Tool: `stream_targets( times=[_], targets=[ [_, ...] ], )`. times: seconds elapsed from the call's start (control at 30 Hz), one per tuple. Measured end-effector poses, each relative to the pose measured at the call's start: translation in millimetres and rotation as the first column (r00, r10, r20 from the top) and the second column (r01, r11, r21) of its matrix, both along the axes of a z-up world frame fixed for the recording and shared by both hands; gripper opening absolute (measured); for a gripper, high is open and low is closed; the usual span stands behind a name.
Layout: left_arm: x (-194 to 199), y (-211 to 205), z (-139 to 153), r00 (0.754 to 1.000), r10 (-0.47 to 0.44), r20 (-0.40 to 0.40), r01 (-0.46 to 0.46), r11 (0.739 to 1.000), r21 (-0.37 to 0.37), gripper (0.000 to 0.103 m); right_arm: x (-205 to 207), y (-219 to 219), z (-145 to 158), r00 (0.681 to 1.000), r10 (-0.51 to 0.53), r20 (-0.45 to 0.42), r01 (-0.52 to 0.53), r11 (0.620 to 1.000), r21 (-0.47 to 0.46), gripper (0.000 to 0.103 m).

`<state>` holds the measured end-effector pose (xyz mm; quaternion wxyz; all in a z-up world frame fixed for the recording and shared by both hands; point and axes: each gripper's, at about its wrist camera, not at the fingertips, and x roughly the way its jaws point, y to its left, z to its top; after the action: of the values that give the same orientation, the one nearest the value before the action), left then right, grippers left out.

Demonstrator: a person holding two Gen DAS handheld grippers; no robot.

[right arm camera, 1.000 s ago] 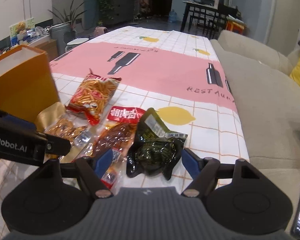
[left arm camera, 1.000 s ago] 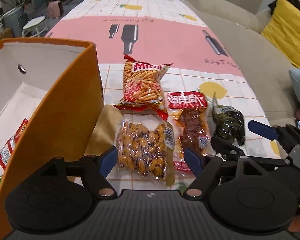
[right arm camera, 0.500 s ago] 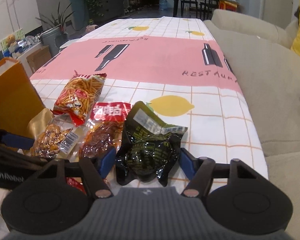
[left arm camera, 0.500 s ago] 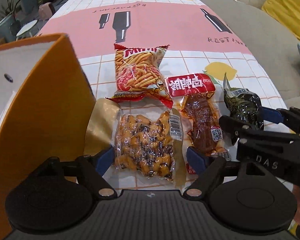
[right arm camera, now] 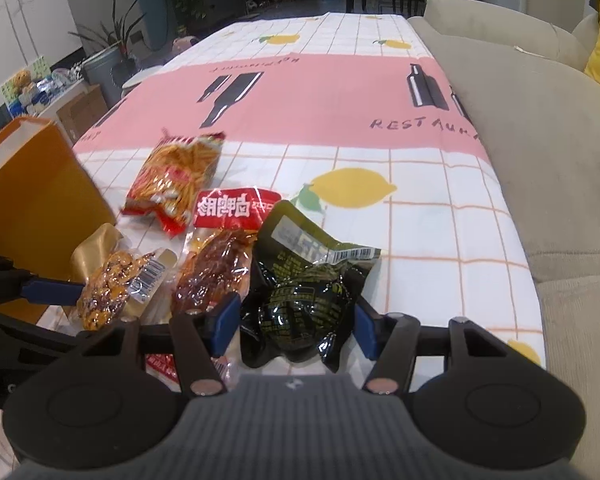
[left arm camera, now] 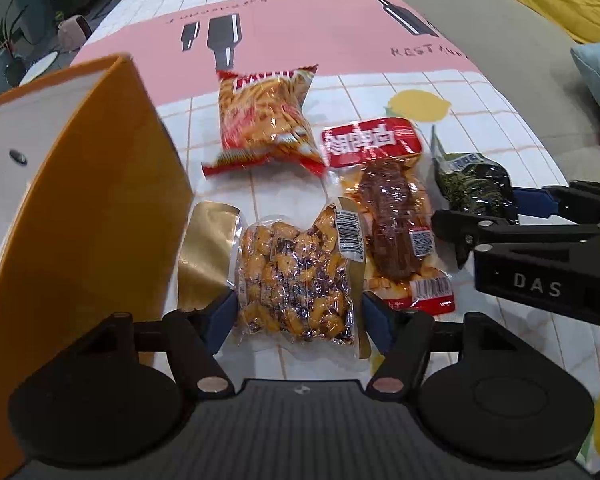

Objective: Organize snacks
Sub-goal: 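Lower the left tool over the caramel-nut packet while the right tool lowers over the dark green packet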

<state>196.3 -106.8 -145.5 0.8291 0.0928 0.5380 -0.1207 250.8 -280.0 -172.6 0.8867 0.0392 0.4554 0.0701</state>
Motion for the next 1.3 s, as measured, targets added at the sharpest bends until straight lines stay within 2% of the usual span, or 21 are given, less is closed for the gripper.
stream_targets(
  times=[0.2,0.37,0.43,0.57,0.8,0.87,0.93,1.0,1.13,1.3],
  targets=[
    [-27.0,2.1,1.6,1.0,-0.018,-0.021,0.018,1.0,0.0,0.077,-20.9,10.0,4.7,0.998,0.049,-0.034,-0.05,0.998,-0.038,0.057],
    [-49.9,0.9,0.3,0.988,-0.153,-0.012,0.154,0.987,0.045,0.075,-41.5,12.5,8.2,0.995,0.064,-0.076,-0.068,0.996,-0.056,0.057],
    [-56.1,2.9,0.6,0.983,-0.181,-0.017,0.181,0.983,0.039,0.075,-48.3,11.6,9.2,0.993,0.061,-0.098,-0.066,0.997,-0.047,0.057],
    [-64.4,10.2,3.1,0.98,-0.195,-0.027,0.195,0.981,0.013,0.073,-60.1,9.7,10.6,0.989,0.046,-0.139,-0.047,0.999,-0.01,0.056],
    [-83.0,20.1,7.5,0.983,-0.178,-0.037,0.178,0.984,-0.019,0.072,-85.3,16.5,13.7,0.982,0.06,-0.18,-0.061,0.998,-0.001,0.056],
    [-86.5,23.3,8.3,0.987,-0.159,-0.037,0.158,0.987,-0.028,0.077,-93.2,18.6,14.9,0.98,0.066,-0.186,-0.068,0.998,-0.002,0.056],
    [-88.3,26.2,10.3,0.992,-0.12,-0.036,0.119,0.992,-0.032,0.087,-98.2,20.1,15.3,0.98,0.068,-0.188,-0.07,0.997,-0.007,0.057],
    [-90.0,29.5,13.9,0.997,-0.073,-0.036,0.072,0.997,-0.037,0.089,-101.0,20.9,15.7,0.98,0.068,-0.189,-0.071,0.997,-0.011,0.057],
    [-93.2,36.9,24.1,0.999,0.024,-0.043,-0.026,0.998,-0.055,0.09,-102.5,20.0,15.2,0.979,0.061,-0.192,-0.064,0.998,-0.014,0.06],
    [-95.6,49.0,34.5,0.989,0.138,-0.051,-0.142,0.986,-0.084,0.09,-100.2,19.6,13.4,0.979,0.057,-0.196,-0.06,0.998,-0.009,0.062]
  ],
)
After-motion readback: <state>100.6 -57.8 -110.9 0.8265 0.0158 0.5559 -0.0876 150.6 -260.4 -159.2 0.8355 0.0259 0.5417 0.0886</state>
